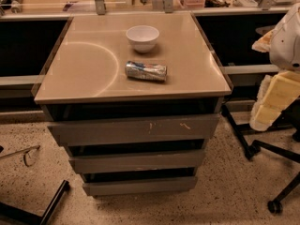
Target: Open middle drawer
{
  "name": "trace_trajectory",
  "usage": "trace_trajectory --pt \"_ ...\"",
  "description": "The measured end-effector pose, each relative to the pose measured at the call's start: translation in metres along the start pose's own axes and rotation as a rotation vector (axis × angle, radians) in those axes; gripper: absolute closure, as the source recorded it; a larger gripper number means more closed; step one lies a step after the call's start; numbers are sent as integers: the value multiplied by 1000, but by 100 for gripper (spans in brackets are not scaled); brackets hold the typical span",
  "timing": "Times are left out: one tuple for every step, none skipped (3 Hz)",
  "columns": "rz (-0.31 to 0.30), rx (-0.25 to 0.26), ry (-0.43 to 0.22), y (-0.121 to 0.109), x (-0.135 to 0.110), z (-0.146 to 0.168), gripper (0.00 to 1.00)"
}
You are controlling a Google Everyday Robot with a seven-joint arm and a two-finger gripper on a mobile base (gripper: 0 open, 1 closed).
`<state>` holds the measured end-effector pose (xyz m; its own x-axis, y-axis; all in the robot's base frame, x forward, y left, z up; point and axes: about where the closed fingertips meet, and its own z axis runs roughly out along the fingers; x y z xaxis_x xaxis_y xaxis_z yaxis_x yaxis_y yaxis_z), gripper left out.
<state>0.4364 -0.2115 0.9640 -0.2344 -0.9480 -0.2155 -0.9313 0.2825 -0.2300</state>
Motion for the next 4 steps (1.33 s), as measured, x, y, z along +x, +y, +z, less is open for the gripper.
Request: trace_trajectory --pt "62 -36 -36 26 -8 33 0" --pt "105 -142 -27 69 -10 93 0" --pt "106 -173 -5 82 -4 106 0" --pt "106 -173 -5 82 -4 106 0"
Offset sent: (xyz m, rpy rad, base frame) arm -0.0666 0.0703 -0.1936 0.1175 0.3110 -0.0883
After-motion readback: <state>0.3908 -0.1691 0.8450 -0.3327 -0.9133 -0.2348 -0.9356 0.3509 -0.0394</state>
